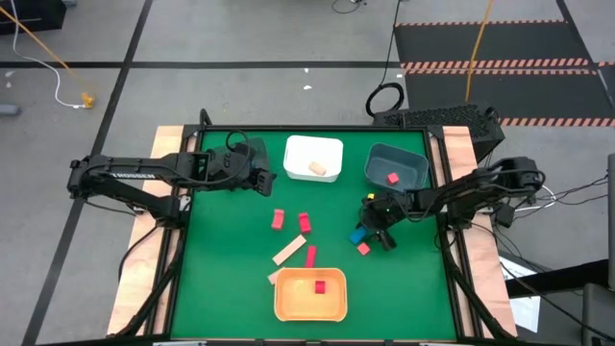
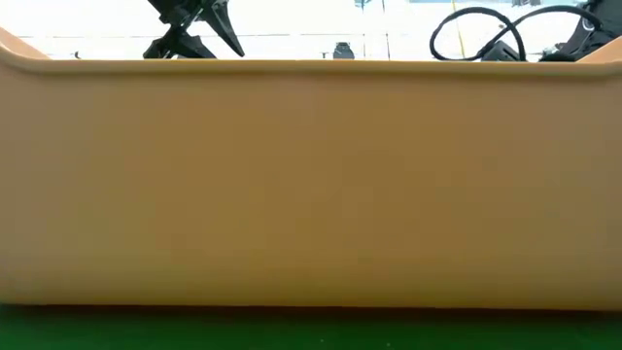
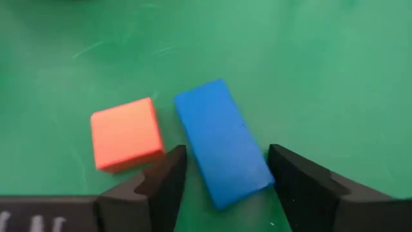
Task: Sort & place blocks by color
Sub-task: Put the blue block into the black bin
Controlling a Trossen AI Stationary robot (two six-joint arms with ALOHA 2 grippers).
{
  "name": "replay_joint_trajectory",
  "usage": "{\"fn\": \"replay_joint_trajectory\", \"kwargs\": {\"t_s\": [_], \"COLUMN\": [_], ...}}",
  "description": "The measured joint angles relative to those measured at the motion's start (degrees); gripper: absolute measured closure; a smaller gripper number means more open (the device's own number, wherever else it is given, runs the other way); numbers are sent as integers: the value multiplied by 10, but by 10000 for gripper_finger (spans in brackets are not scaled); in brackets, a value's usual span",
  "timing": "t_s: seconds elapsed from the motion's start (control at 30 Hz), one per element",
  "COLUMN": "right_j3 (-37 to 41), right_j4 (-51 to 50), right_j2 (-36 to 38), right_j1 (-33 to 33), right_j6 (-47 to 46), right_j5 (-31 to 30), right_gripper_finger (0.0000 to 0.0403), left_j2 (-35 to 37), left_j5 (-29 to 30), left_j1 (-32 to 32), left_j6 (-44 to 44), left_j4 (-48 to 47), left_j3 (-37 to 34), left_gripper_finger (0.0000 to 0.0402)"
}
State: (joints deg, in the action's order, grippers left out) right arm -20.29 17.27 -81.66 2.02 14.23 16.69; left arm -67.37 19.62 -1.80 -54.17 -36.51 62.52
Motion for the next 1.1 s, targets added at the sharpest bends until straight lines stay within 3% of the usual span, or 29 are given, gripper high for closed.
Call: {"fn": "replay_joint_trajectory", "kwargs": {"t_s": [0.23,0.53,0.87,1.1], "right_j3": [0,-14,-142,-223], "right_j4": [-8,-20,-11,17], "right_j2": [0,75,124,111], "right_j1": [0,16,71,89], "right_j6": [-76,-74,46,71], "right_j5": [-5,-79,-200,-214], "right_gripper_finger": [290,290,290,290], "left_j2": [0,-4,-66,-93], "left_j5": [0,-1,-18,-18], "left_j1": [0,0,-1,-2], "left_j6": [0,-18,81,91], "left_j4": [0,43,251,286], "left_j3": [0,0,0,-2], "left_gripper_finger": [227,227,227,227]}}
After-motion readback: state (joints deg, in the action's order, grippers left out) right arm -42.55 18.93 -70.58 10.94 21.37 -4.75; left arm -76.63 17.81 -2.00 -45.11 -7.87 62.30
